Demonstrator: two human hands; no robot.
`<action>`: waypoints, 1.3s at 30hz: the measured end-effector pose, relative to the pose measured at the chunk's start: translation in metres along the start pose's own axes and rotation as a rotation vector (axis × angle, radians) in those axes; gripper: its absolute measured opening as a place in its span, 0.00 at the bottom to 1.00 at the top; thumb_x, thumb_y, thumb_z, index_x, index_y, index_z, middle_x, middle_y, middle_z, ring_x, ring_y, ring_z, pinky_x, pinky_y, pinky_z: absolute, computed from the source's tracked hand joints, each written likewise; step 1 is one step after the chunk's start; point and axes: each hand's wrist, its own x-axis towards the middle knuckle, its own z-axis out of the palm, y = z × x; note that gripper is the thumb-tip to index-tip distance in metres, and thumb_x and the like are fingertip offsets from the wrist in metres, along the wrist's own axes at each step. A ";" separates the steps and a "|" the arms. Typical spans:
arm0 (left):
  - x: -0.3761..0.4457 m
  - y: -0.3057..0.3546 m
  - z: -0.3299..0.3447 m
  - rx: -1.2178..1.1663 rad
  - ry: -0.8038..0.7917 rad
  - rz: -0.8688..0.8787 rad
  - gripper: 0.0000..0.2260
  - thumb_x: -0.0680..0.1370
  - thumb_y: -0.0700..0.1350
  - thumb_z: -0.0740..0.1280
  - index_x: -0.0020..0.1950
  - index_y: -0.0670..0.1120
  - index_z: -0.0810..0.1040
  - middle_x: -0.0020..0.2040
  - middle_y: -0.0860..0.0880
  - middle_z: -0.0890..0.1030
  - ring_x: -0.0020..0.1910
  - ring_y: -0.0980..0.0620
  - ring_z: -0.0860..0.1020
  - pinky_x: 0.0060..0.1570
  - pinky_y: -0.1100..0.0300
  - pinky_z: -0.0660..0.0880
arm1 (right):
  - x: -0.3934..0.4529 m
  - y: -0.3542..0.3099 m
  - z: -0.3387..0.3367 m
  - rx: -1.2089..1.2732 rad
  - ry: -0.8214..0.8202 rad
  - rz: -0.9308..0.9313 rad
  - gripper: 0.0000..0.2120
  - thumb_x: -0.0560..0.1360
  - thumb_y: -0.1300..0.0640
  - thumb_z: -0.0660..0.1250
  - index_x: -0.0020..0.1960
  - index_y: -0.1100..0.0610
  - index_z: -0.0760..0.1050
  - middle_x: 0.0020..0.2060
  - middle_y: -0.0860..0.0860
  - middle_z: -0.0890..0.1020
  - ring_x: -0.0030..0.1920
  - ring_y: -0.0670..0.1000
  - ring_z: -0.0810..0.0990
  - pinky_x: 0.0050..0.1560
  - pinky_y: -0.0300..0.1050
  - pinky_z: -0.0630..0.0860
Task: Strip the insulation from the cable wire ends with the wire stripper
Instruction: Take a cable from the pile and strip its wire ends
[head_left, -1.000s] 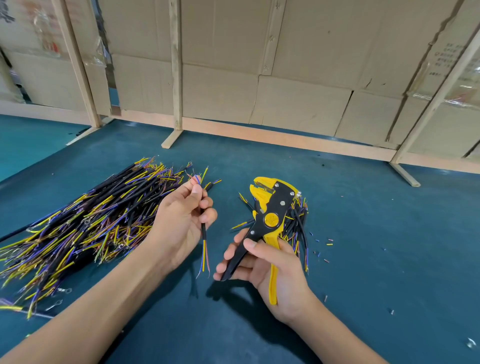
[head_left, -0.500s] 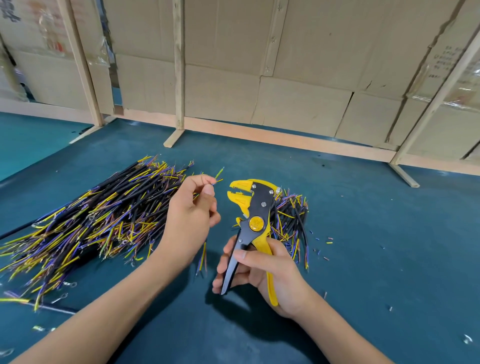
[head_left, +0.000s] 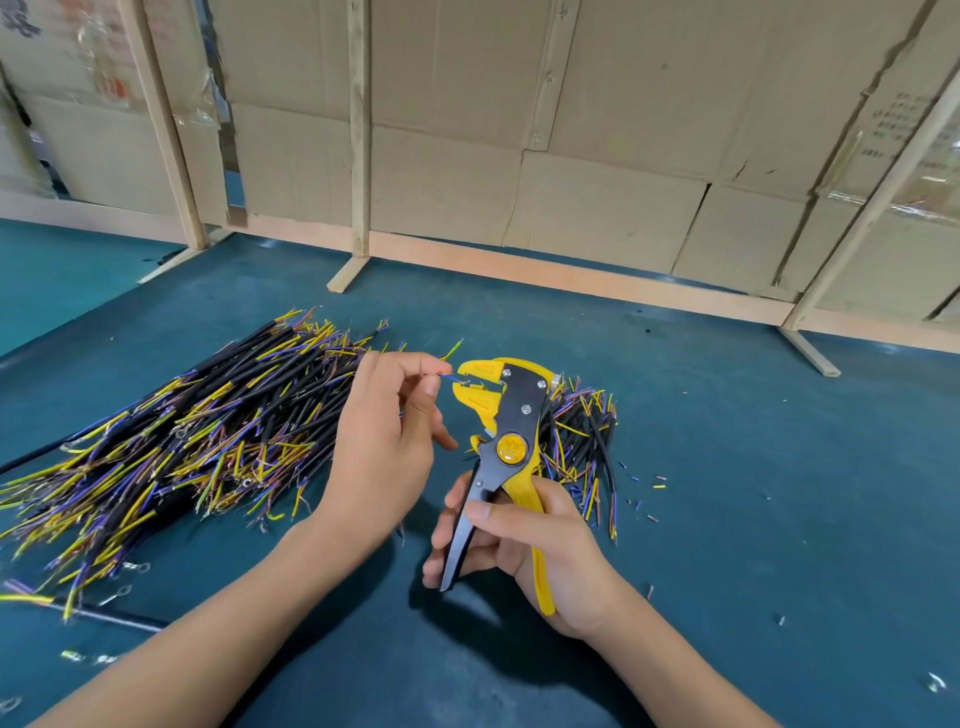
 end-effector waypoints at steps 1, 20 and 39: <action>-0.001 0.002 0.000 0.033 0.002 0.049 0.09 0.84 0.36 0.60 0.55 0.50 0.75 0.47 0.42 0.73 0.32 0.52 0.80 0.40 0.74 0.71 | 0.000 0.000 0.000 0.000 0.000 -0.001 0.09 0.73 0.57 0.71 0.51 0.61 0.79 0.42 0.63 0.81 0.41 0.66 0.83 0.47 0.61 0.80; -0.003 0.009 -0.001 0.150 0.005 0.168 0.08 0.82 0.34 0.62 0.57 0.42 0.78 0.43 0.41 0.75 0.41 0.59 0.77 0.43 0.77 0.69 | 0.000 -0.002 0.000 -0.006 0.005 0.017 0.07 0.74 0.57 0.70 0.46 0.59 0.75 0.36 0.61 0.78 0.34 0.63 0.82 0.42 0.57 0.79; -0.002 0.002 0.001 0.262 -0.003 0.267 0.09 0.80 0.33 0.65 0.59 0.37 0.81 0.49 0.47 0.75 0.43 0.54 0.74 0.50 0.67 0.69 | -0.002 -0.007 0.009 0.031 0.173 0.072 0.14 0.65 0.54 0.72 0.32 0.57 0.68 0.23 0.56 0.69 0.19 0.53 0.68 0.23 0.42 0.70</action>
